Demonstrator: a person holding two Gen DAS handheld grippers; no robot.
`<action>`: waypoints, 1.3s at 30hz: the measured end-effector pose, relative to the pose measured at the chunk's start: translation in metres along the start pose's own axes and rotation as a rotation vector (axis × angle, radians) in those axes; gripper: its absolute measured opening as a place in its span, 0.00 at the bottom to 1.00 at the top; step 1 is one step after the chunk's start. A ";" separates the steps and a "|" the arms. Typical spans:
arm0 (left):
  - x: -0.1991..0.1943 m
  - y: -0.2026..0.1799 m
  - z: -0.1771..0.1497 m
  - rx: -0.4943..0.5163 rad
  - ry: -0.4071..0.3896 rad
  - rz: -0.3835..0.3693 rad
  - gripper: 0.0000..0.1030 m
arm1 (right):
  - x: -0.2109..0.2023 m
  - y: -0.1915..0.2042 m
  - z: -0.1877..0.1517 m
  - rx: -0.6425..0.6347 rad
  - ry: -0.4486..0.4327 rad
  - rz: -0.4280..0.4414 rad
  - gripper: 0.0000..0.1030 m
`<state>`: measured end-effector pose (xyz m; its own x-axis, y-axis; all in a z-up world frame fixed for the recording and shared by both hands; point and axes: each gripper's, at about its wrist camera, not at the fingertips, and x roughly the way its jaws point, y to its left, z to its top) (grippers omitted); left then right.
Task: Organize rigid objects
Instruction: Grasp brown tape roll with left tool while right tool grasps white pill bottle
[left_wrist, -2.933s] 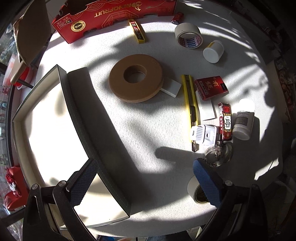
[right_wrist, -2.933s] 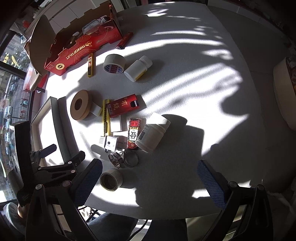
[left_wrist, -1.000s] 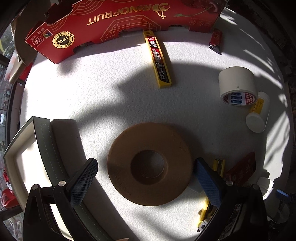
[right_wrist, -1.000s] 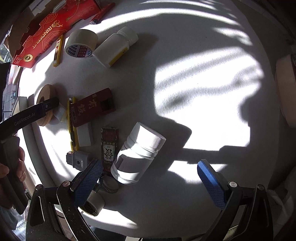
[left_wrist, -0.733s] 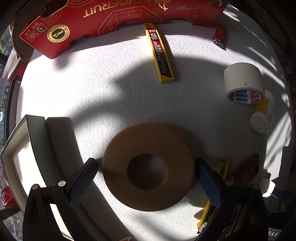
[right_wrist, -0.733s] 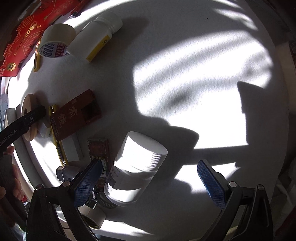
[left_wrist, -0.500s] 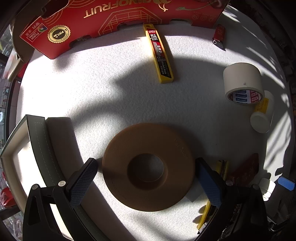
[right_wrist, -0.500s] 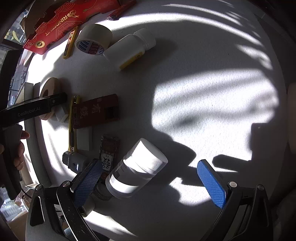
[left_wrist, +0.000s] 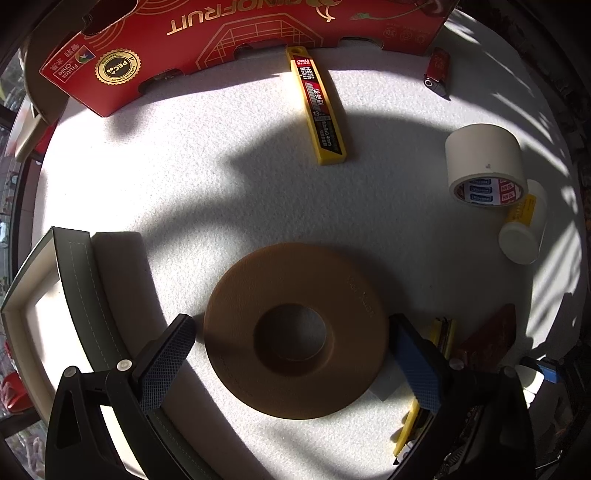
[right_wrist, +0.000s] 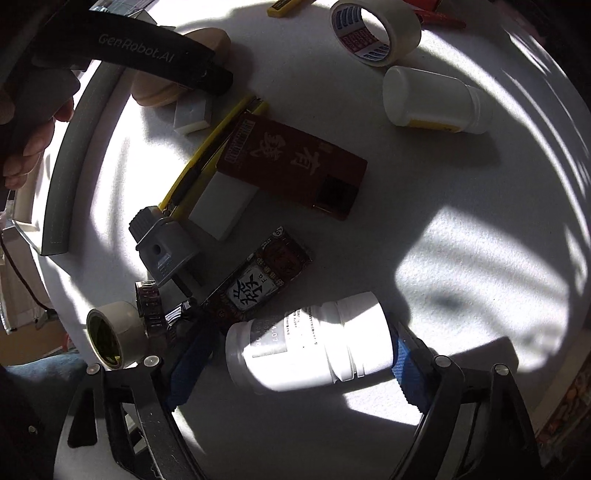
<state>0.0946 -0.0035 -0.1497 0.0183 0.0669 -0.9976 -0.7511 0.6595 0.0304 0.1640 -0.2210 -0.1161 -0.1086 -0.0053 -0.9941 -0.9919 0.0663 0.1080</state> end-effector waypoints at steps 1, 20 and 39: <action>-0.002 -0.001 -0.001 0.007 -0.003 0.000 0.96 | 0.000 0.001 0.001 0.003 0.005 -0.014 0.75; -0.041 -0.005 -0.038 0.054 -0.045 0.001 0.86 | -0.018 0.000 -0.076 0.253 -0.043 -0.014 0.75; -0.081 -0.035 -0.104 0.123 -0.064 -0.057 0.86 | -0.030 0.018 -0.102 0.463 -0.061 0.025 0.75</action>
<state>0.0505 -0.1095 -0.0767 0.1040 0.0716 -0.9920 -0.6609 0.7503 -0.0151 0.1431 -0.3211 -0.0834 -0.1144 0.0598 -0.9916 -0.8540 0.5040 0.1289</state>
